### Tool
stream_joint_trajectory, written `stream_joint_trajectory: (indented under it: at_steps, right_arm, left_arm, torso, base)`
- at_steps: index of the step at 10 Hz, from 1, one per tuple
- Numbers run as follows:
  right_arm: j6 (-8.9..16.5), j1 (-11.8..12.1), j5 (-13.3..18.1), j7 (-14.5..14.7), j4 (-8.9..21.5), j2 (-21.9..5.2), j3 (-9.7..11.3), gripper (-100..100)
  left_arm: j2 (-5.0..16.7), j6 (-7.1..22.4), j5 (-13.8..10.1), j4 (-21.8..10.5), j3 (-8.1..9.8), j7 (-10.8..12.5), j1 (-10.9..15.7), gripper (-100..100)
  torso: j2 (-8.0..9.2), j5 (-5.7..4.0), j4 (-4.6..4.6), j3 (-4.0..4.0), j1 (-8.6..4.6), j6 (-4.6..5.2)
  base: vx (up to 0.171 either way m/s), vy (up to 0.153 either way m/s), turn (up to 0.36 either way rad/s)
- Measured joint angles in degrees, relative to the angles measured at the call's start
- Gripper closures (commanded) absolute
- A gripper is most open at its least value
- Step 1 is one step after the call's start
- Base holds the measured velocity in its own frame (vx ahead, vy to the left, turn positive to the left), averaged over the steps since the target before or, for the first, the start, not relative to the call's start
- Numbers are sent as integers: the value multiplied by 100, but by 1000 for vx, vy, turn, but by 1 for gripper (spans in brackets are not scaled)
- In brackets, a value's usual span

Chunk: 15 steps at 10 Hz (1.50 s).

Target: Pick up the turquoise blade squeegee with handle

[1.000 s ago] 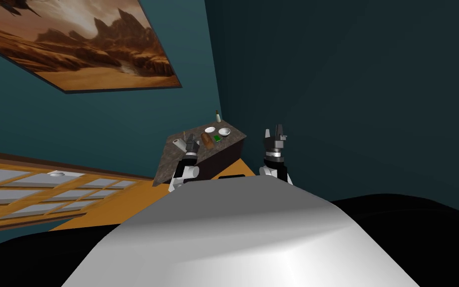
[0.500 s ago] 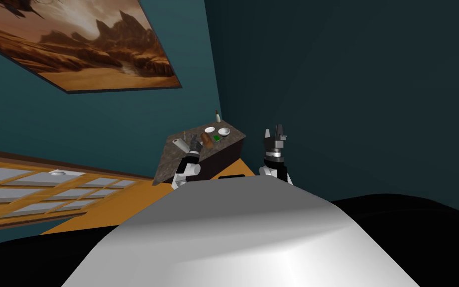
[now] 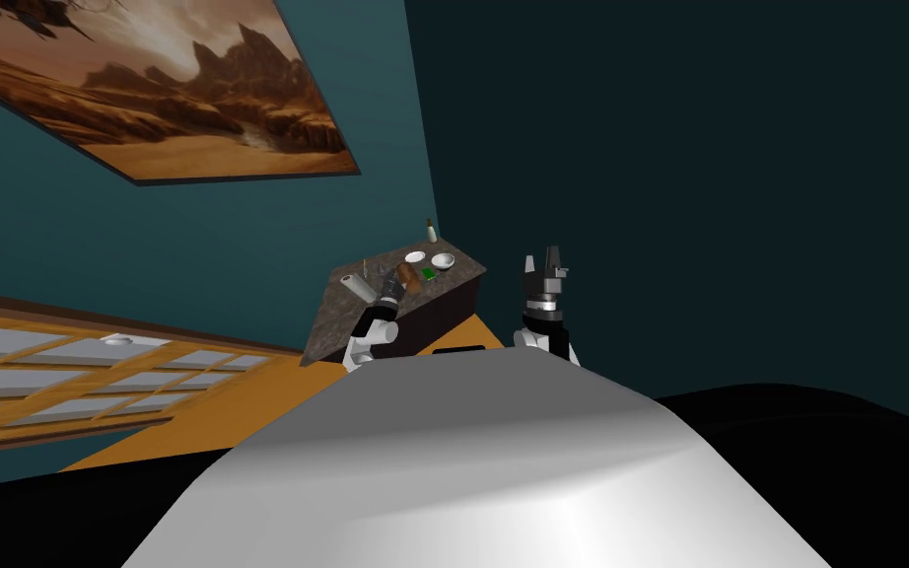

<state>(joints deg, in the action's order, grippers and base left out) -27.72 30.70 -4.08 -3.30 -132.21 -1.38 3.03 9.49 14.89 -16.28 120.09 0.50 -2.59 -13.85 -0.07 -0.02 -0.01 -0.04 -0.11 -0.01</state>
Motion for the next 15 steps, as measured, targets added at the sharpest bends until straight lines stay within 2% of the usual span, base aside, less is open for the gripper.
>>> stream_joint_trajectory:
  at_steps: [9,15]
  right_arm:
    - [0,1,0,0,0,0,0,0]
    - [0,1,0,0,0,0,0,0]
  left_arm:
    - [-95,1276,-168,-305,-59,451,478,-100]
    - [-114,2224,-222,-594,-103,957,830,-100]
  torso:
    - [-11,-1,-2,-6,-6,-1]
    - [-36,-5,-9,-22,-21,-1]
  base:
    - [35,-42,42]
    - [91,-84,87]
